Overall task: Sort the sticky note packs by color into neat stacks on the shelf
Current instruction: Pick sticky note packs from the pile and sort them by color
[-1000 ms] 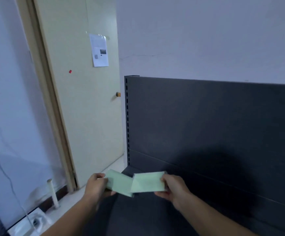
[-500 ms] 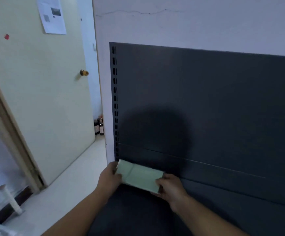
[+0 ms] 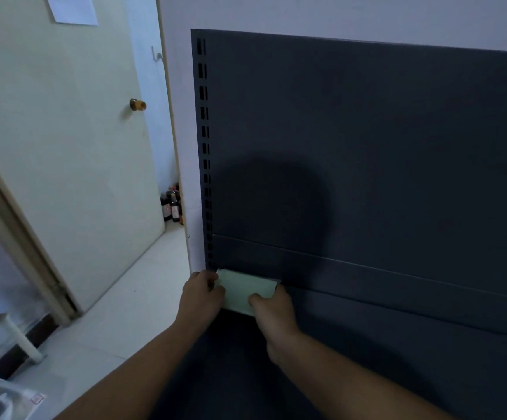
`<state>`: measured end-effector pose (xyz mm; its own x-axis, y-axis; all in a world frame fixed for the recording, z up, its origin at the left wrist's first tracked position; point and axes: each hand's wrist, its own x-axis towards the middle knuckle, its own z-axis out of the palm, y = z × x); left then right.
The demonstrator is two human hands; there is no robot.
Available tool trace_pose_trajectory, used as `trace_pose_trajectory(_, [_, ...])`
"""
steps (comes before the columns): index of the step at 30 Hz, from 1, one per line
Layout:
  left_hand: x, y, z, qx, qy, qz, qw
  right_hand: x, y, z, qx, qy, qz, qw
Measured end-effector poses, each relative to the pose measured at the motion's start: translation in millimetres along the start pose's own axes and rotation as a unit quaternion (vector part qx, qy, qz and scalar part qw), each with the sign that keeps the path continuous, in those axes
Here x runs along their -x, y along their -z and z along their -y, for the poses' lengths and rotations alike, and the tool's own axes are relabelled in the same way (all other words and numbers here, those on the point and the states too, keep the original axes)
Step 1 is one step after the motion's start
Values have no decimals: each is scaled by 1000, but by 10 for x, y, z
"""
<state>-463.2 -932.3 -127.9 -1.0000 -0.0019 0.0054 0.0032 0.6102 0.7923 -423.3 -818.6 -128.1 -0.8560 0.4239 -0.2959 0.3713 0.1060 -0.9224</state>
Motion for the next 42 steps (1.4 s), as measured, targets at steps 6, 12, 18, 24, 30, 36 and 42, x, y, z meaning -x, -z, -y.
trace_pose_trajectory(6, [15, 17, -17, -12, -4, 17, 1000, 82, -125, 18, -24, 8, -24, 999])
trace_pose_trajectory(12, [34, -6, -25, -27, 23, 25, 999, 142, 254, 16, -3, 0, 28, 1000])
trace_pose_trajectory(18, [499, -209, -519, -126, -120, -53, 983, 329, 1161, -60, -3, -51, 124, 991])
trace_pose_trajectory(24, [1217, -1073, -1616, -79, -293, 113, 946, 730, 2881, -378, -38, -65, 42, 996])
trace_pose_trajectory(30, [2463, -2514, -2769, -116, -386, 325, 856, 1664, 5239, -1127, 56, -74, -134, 987])
trace_pose_trajectory(36, [3801, -3731, -3815, -146, -467, 417, 766, 2951, 6878, -1758, 124, -91, -290, 944])
trace_pose_trajectory(42, [4626, -4451, -4519, -179, -529, 415, 718, 3629, 7617, -2179, 162, -113, -375, 906])
